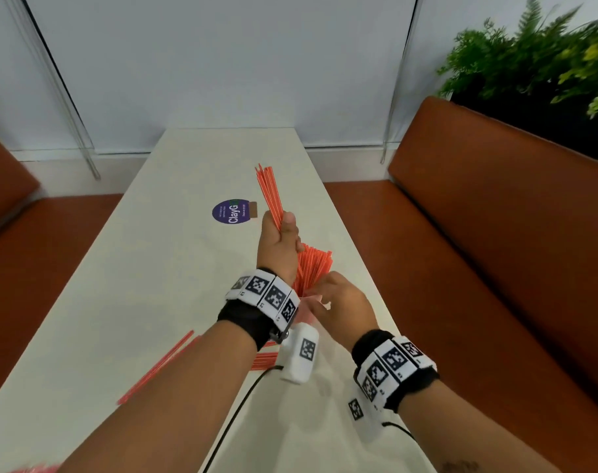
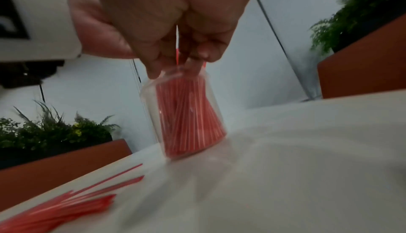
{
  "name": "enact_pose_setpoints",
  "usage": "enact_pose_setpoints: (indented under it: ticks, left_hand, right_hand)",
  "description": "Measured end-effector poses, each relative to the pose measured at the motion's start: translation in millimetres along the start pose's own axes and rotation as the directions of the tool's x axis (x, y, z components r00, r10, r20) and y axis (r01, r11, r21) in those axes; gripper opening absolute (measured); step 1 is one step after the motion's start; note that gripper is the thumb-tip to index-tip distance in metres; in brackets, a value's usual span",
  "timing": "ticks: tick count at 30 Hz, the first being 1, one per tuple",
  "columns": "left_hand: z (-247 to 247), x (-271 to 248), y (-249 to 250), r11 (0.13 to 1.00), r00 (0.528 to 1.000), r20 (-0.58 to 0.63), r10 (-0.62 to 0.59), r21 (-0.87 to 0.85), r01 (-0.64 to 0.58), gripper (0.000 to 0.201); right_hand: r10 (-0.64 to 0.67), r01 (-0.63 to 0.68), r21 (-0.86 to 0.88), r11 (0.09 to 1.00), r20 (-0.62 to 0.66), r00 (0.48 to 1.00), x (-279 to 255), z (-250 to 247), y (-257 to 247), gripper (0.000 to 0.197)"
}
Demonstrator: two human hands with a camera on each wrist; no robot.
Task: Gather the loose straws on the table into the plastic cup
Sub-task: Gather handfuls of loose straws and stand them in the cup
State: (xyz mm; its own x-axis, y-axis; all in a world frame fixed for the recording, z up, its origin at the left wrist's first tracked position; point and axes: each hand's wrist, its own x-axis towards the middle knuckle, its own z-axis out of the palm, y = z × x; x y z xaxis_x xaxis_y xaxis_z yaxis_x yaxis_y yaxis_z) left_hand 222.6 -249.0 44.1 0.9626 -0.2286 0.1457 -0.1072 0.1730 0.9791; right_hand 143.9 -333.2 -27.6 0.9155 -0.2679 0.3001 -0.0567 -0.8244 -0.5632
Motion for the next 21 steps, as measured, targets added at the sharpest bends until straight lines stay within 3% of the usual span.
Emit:
enact_pose_setpoints:
  ticks: [5,8,10,13,16,19,21]
  left_hand:
    - [2.8,-11.0,-34.1,0.951,1.0,0.002,0.011,0.309,-0.011,0.035]
    - [2.1,-16.1,-42.2,0.731,0.997,0.031,0.067,0.679,-0.07,0.035]
    - [-0.2,-18.4,-45.1,0.619,0.997,0.06,0.055,0.781,-0.082,0.036]
    - [-7.9,-21.3,-54.3,0.541,0.997,0.077,0.007,0.838,-0.069,0.036]
    - [-13.6,-22.3,-58.3,0.552,0.997,0.075,0.011,0.831,-0.069,0.044]
    - [-16.7,-22.4,-51.1,0.675,0.997,0.031,0.074,0.734,-0.073,0.062]
    - [-19.0,-17.5,-42.2,0.7,0.989,0.049,0.14,0.701,-0.134,0.074]
  right_hand:
    - [-0.023,0.023,0.028,0.999,0.002,1.0,2.9,-3.9,1.2,0.012]
    - [-0.037,0.037,0.004,0.999,0.037,0.999,4.0,-7.7,-0.4,0.013]
    - [-0.025,0.026,-0.004,1.0,0.061,0.998,5.4,-9.9,-0.9,0.014]
    - [-0.003,0.006,-0.025,1.0,0.096,0.995,7.8,-11.0,-2.0,0.014]
    - [0.007,-0.002,-0.042,0.999,0.112,0.994,8.5,-12.6,-3.4,0.014]
    - [0.024,-0.021,-0.026,0.999,0.115,0.993,9.1,-14.2,-4.7,0.013]
    - [0.033,-0.031,-0.018,0.999,0.12,0.992,9.2,-15.1,-5.7,0.013]
